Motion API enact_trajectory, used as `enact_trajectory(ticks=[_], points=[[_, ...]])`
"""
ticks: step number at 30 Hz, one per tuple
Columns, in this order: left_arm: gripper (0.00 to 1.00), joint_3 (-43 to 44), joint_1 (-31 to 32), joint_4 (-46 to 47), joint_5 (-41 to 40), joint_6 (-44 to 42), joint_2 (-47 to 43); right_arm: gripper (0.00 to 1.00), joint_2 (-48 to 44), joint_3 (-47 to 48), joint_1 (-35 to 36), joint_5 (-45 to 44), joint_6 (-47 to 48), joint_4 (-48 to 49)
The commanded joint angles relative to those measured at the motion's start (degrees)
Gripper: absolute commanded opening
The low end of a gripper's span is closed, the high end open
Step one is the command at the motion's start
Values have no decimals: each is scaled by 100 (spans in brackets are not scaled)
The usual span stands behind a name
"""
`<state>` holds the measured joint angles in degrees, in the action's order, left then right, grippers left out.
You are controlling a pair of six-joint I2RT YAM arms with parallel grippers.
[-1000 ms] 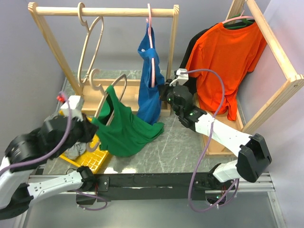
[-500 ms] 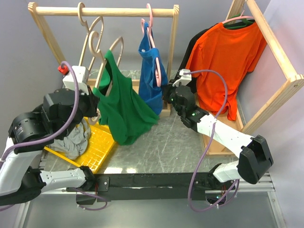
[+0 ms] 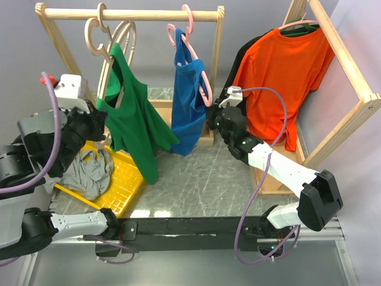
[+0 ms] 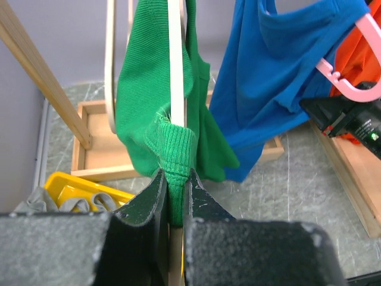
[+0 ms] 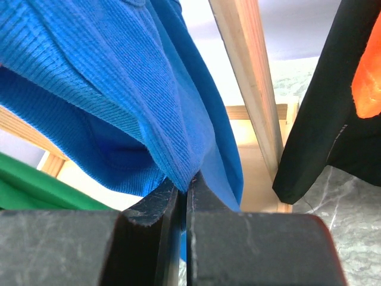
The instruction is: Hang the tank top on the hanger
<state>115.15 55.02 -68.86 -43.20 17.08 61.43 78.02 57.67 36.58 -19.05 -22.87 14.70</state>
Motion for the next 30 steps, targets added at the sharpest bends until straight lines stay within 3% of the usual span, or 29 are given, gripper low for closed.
enact_trajectory(ticks=[1,13,23,30], points=[[1,218,26,364,-180,-354,123,0,-270,-80,-63,-108,37,130],[1,95,-35,1023,74,-847,624,0,-331,-115,-81,-38,-7,86],[1,-222,-1572,1603,1823,-979,932,0,-437,-230,-72,77,-33,95],[1,542,-2276,1569,2693,-1005,1529,0,-445,-239,-81,191,-103,112]])
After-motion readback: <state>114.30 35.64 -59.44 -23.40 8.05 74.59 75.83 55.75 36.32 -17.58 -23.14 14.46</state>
